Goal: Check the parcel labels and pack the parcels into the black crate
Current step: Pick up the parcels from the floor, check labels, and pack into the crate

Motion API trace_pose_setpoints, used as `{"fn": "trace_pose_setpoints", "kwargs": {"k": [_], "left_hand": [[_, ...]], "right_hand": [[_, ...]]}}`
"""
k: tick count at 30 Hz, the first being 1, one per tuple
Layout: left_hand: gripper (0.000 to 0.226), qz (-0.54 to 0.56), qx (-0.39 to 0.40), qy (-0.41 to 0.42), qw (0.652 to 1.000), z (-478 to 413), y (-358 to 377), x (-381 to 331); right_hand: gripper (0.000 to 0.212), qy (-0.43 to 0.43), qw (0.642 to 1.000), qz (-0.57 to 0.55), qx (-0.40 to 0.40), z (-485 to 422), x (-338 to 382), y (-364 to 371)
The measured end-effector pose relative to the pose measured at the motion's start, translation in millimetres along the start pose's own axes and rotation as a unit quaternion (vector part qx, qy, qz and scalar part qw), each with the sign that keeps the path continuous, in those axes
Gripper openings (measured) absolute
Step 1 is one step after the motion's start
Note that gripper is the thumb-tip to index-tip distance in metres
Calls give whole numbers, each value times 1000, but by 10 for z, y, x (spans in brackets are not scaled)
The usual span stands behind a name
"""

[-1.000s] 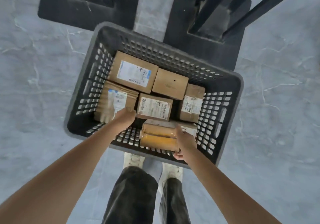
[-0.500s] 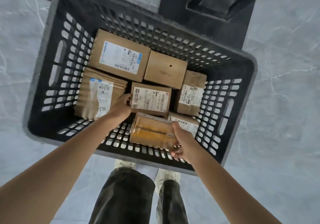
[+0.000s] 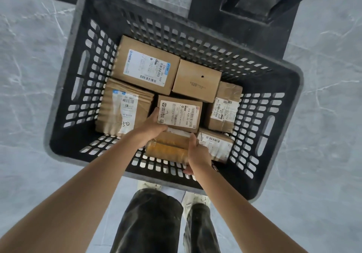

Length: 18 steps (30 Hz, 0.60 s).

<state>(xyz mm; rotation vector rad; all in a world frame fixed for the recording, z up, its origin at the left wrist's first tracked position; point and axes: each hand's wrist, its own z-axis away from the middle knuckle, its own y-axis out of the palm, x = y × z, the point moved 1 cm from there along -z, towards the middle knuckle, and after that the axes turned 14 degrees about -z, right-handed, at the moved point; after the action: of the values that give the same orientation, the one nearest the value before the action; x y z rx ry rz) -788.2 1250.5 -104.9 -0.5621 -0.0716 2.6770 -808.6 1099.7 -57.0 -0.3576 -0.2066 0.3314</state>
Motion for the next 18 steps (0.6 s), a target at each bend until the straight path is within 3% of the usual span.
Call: {"fn": "trace_pose_setpoints", "kwargs": {"k": [5,9,13,15,18], "left_hand": [[82,86,-11,-11,996,-58,-52,69],[82,60,-12,-2,998,-102,-111,69],[83,73,-36,-4,997,-145,-80,100],[81,96,-61,-15,993,-152,-46,112],[80,124,-89,-28,988,-155,-28,112]], "right_hand": [[53,-28,999,27,26,-90,49,10],[49,-5,996,79,43,-110,168,6],[83,-153,960,223,77,-73,131,121],[73,-216,933,280,65,-97,144,157],[60,-234,921,295,97,-151,235,155]]}}
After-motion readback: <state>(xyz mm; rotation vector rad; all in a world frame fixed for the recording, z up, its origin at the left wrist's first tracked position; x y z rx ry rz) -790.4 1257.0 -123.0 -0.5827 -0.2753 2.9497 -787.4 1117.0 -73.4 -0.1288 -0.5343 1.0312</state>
